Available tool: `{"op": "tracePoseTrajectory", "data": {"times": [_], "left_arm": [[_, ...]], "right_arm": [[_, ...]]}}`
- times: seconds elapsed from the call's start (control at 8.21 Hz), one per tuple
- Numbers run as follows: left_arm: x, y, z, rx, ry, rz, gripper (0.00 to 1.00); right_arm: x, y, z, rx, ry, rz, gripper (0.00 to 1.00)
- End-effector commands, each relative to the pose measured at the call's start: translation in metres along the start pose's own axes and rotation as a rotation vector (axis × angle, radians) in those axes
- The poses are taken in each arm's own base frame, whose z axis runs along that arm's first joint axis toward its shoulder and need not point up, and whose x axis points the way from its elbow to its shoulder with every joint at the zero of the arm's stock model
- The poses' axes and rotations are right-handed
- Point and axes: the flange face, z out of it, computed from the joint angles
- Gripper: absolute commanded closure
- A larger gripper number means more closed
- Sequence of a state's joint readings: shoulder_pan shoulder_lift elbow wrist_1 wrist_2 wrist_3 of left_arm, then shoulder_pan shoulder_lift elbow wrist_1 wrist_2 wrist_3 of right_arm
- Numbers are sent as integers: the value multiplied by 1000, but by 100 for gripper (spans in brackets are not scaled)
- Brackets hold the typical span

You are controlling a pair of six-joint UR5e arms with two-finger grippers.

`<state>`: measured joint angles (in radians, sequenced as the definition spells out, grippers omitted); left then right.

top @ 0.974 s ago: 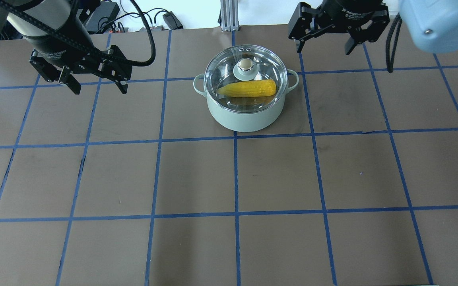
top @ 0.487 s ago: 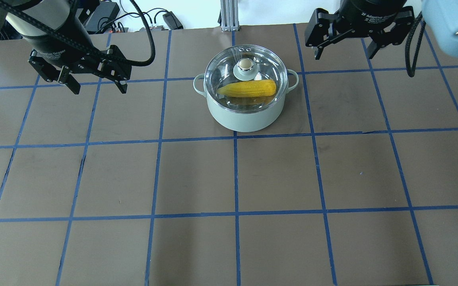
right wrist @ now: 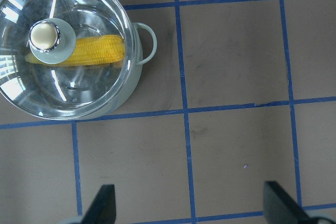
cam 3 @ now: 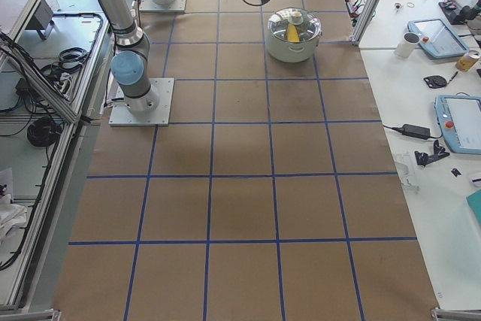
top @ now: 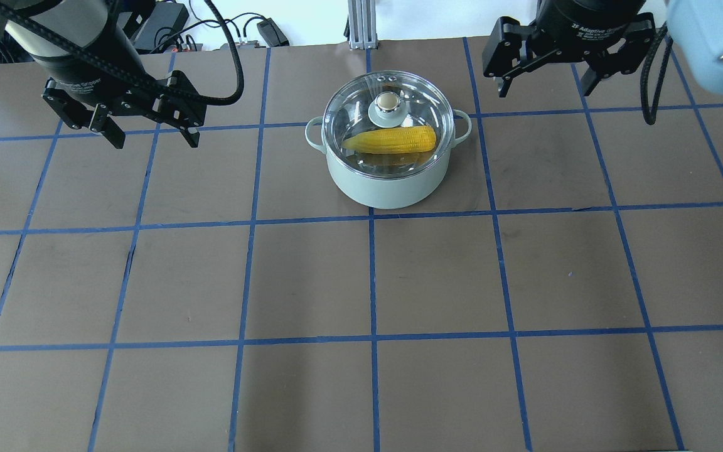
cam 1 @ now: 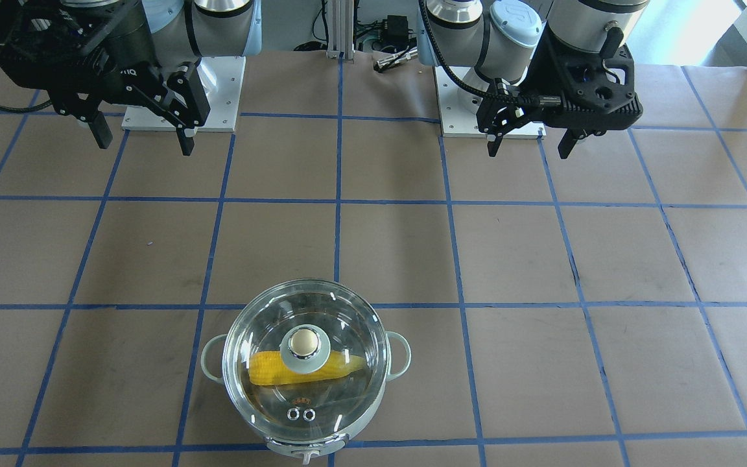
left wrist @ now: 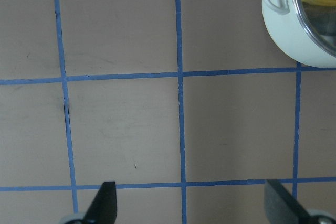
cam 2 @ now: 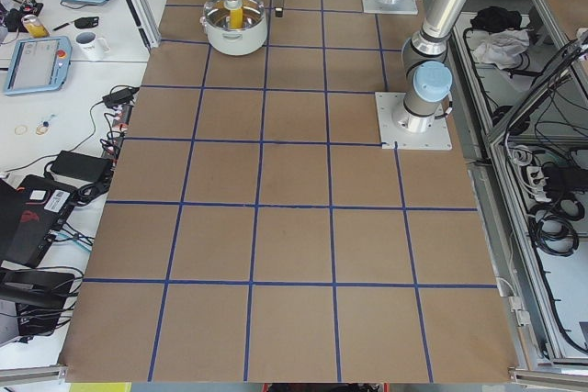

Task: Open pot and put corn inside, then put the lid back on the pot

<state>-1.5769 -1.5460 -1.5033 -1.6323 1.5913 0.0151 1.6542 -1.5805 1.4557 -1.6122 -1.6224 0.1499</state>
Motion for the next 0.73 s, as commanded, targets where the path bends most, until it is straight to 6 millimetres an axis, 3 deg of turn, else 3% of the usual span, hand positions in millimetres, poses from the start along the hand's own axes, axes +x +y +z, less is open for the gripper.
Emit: {"op": "tracePoseTrajectory", "data": {"times": [0.0,0.61], "left_arm": [[1,-2,3,-5,8,-1,0],[2,-6,8,-12,22,-1,0]], "right_arm": [[1,0,0,1,-1,1,0],[1,0,0,-2,0,2,0]]}}
